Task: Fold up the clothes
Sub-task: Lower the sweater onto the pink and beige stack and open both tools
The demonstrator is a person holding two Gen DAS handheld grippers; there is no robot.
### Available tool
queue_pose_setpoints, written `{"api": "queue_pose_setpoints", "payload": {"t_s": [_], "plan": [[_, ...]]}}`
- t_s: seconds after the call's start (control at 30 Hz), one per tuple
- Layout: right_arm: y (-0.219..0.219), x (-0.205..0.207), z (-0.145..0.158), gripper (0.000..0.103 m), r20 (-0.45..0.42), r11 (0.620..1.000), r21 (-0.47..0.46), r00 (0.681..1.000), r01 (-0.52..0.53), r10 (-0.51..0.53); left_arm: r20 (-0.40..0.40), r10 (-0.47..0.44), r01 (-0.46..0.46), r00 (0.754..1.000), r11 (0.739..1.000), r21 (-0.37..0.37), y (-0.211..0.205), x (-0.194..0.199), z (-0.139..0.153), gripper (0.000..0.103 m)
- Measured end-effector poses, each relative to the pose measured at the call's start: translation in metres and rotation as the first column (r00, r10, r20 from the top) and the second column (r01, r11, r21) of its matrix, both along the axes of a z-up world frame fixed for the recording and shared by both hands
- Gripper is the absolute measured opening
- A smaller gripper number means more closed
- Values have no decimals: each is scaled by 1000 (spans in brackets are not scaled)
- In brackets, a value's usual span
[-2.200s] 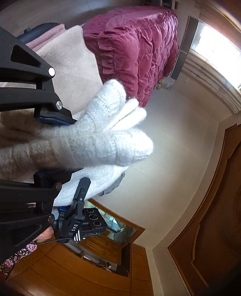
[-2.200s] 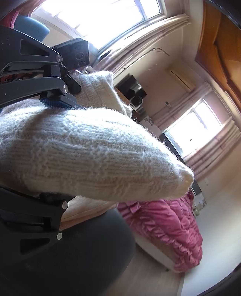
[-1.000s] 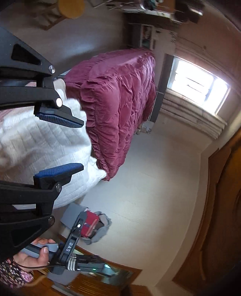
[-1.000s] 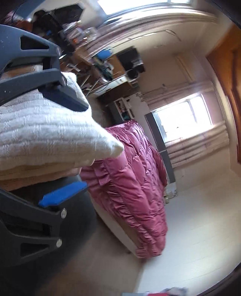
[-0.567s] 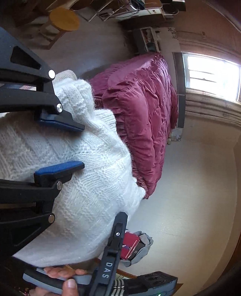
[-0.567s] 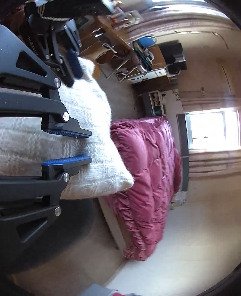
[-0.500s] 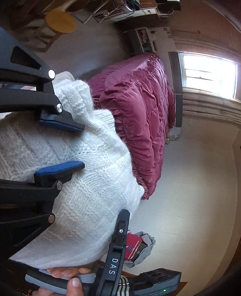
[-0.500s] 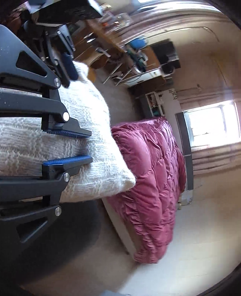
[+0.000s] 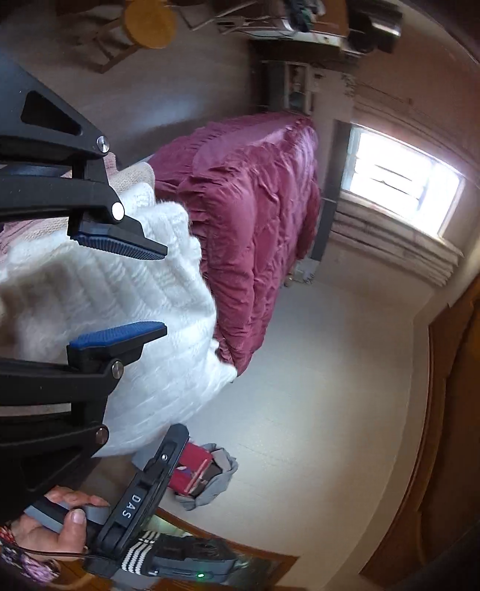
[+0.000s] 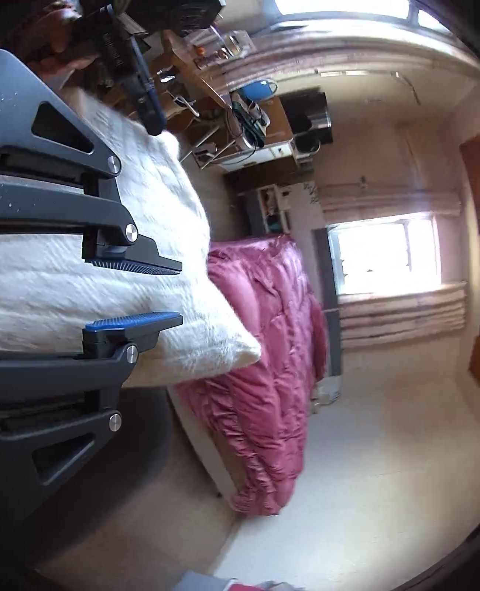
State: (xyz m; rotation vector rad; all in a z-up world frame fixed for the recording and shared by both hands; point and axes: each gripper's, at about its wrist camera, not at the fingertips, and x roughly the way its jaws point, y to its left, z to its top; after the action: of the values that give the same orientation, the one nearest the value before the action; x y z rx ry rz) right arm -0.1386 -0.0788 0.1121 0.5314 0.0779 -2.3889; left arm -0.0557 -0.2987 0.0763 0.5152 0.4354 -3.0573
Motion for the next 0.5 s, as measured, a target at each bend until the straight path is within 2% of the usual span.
{"api": "queue_pose_setpoints", "payload": {"t_s": [0.07, 0.13, 0.17, 0.2, 0.3, 0.37, 0.43, 0.5], "plan": [[-3, 15, -8, 21, -16, 999, 41, 1000, -16, 17, -21, -29, 25, 999, 983, -182, 32, 7, -2, 34], [-6, 18, -18, 22, -13, 997, 77, 1000, -18, 19, 17, -19, 23, 1000, 943, -331, 54, 3, -12, 36], [-5, 17, -23, 22, -16, 997, 81, 1000, -10, 12, 66, 13, 12, 998, 930, -367, 54, -7, -23, 37], [-3, 13, -26, 21, -11, 997, 76, 1000, 0, 1, 106, 35, 8, 994, 925, -380, 50, -17, -34, 37], [3, -9, -35, 21, 86, 1000, 28, 996, 13, -15, 117, 6, 24, 993, 965, -260, 18, -29, -52, 40], [4, -15, -37, 21, 107, 1000, -7, 994, 21, -20, 124, 12, 22, 992, 963, -270, 18, -32, -51, 40], [-1, -15, -37, 21, 93, 999, 5, 995, 35, -35, 126, 33, 8, 991, 950, -311, 25, -31, -47, 40], [1, -13, -34, 22, 95, 999, 4, 995, 40, -40, 123, 56, -20, 991, 961, -277, 26, -21, -39, 40]]}}
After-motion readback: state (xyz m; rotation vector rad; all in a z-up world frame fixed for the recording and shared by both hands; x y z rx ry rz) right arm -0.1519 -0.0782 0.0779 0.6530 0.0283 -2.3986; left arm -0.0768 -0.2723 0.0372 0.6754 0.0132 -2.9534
